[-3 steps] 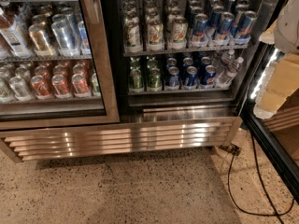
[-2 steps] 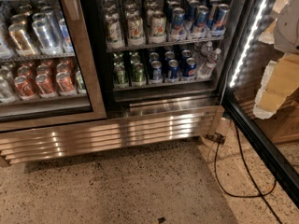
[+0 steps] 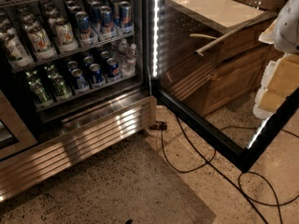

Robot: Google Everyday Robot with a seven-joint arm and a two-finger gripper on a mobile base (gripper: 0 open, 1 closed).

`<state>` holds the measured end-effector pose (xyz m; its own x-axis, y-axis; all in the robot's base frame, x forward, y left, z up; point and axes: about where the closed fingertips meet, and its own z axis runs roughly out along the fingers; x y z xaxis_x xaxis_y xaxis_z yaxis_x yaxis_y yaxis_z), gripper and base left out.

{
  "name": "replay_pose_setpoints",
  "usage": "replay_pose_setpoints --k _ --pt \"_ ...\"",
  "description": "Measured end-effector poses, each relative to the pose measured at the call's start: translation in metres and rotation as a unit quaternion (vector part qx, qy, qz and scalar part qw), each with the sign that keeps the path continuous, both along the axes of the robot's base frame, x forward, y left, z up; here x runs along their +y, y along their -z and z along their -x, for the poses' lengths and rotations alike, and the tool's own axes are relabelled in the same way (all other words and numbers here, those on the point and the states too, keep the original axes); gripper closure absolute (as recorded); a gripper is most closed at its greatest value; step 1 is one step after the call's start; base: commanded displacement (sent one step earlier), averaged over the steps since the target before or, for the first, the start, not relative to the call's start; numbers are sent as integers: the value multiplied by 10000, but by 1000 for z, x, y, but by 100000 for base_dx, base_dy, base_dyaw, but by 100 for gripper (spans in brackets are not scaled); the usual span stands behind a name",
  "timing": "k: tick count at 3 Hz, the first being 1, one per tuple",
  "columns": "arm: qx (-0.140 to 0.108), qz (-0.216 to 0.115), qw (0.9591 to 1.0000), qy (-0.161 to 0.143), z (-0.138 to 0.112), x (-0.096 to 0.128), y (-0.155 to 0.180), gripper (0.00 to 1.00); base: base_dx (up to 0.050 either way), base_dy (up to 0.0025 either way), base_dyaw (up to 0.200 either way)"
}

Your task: Close right fridge door

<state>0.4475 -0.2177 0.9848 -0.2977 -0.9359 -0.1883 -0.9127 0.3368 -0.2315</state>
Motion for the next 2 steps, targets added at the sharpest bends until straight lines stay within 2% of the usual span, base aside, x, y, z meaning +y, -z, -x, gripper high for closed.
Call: replay_pose_setpoints --k 2 --pt "0 0 10000 0 0 0 0 0 -4672 -4 28"
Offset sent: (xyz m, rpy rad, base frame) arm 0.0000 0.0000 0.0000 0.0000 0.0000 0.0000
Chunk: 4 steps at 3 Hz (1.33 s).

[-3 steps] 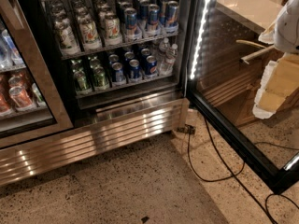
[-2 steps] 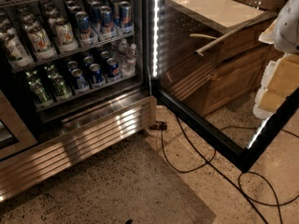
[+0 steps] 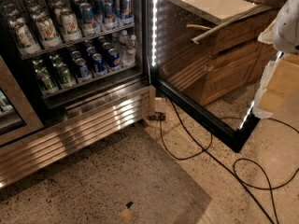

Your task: Close right fridge door

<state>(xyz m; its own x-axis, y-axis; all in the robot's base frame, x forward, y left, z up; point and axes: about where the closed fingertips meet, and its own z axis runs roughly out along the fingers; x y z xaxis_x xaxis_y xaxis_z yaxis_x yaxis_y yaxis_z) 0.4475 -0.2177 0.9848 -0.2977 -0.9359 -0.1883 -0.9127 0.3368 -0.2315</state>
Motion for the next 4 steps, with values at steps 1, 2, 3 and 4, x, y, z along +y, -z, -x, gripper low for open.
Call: replay_pose_setpoints --k 1,2,3,4 --pt "0 0 10000 0 0 0 0 0 4 -4 -19552" --pt "0 0 10000 0 0 0 0 0 -4 7 -19678" --pt "0 0 10000 0 0 0 0 0 3936 245 12126" --pt "0 0 10000 0 0 0 0 0 4142 -228 -10990"
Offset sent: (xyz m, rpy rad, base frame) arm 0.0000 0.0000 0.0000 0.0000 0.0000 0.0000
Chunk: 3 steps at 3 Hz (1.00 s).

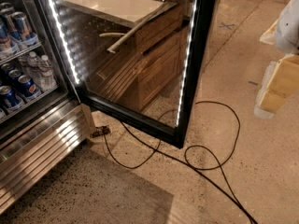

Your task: Close right fridge door

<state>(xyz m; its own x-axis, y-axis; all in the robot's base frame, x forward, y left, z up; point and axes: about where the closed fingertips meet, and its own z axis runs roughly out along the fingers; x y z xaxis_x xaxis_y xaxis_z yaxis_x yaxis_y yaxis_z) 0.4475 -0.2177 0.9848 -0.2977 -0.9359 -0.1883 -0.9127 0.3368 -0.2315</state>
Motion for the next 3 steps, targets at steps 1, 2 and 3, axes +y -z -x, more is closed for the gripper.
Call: replay_pose_setpoints --k 1,2,3 --pt "0 0 10000 0 0 0 0 0 4348 -220 -9928" --pt "-4 -1 10000 0 0 0 0 0 4950 1 -12" --pt "-4 -1 10000 0 0 0 0 0 4650 0 5"
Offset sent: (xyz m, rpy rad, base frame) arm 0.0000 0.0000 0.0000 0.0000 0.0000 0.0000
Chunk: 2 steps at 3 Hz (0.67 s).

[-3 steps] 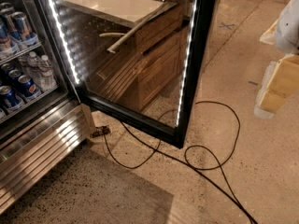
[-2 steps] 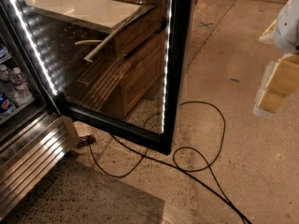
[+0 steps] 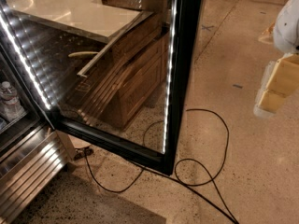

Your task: Close right fridge door

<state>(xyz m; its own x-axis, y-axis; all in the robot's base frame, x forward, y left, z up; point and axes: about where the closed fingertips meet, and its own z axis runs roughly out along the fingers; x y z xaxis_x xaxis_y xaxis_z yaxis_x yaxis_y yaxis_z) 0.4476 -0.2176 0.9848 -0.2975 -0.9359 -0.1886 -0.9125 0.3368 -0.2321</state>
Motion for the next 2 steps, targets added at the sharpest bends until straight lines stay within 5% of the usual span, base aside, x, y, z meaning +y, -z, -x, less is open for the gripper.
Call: replay_pose_setpoints --k 1,2 --pt "-1 0 10000 0 0 0 0 0 4544 192 8398" --pt "-1 0 10000 0 0 0 0 0 0 0 0"
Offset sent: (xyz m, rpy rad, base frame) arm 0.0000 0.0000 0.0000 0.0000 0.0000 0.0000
